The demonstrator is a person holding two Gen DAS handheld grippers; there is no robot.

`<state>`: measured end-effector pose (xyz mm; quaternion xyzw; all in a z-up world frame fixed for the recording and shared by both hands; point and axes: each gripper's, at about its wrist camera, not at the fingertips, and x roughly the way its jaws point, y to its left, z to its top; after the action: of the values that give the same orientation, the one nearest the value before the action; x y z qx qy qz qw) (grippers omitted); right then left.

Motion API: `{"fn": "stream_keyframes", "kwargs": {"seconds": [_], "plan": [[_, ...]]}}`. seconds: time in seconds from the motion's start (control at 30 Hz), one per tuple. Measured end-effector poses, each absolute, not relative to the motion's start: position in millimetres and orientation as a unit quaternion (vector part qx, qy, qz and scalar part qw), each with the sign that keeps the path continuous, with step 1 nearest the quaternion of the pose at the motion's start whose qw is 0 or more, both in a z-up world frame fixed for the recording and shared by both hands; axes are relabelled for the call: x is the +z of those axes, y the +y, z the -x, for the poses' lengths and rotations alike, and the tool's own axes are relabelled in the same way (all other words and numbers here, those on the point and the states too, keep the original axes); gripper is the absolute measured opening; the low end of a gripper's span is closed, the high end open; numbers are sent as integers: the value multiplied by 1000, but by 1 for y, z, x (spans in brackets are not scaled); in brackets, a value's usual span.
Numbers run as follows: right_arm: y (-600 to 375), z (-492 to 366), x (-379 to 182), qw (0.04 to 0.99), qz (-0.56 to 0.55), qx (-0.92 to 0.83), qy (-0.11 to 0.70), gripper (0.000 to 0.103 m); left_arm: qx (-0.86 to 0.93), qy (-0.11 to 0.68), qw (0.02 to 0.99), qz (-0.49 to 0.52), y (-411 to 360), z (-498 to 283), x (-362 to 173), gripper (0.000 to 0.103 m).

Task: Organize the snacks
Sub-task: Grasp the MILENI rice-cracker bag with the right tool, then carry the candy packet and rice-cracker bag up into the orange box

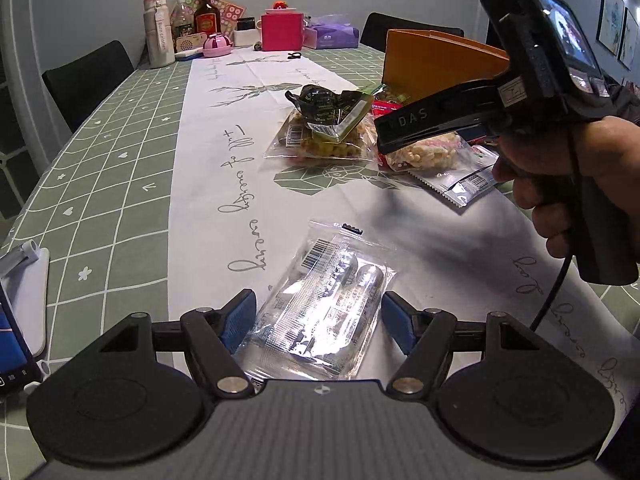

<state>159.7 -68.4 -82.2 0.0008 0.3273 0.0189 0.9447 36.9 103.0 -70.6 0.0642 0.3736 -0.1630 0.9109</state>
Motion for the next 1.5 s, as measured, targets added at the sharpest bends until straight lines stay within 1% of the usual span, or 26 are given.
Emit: {"fn": "stream_keyframes", "kwargs": {"seconds": [0.07, 0.13, 0.4, 0.67, 0.77, 1.23, 1.5], "plan": [[-69, -159, -84, 945, 3, 21, 326, 85, -163, 373, 911, -64, 103, -37, -71, 80], [-70, -157, -84, 946, 7, 27, 322, 81, -163, 373, 911, -64, 103, -37, -71, 81], [-82, -146, -82, 947, -9, 50, 316, 78, -159, 373, 912, -62, 104, -38, -71, 80], [-93, -130, -69, 952, -26, 74, 297, 78, -155, 367, 916, -54, 105, -35, -69, 73], [-97, -125, -64, 953, -30, 81, 291, 78, -155, 367, 916, -54, 104, -35, -68, 72], [-119, -108, -56, 955, -35, 92, 281, 78, -157, 358, 918, -64, 93, -40, -52, 72], [-140, -95, -47, 959, -44, 94, 265, 77, -168, 353, 917, -73, 72, -49, -40, 72]]}}
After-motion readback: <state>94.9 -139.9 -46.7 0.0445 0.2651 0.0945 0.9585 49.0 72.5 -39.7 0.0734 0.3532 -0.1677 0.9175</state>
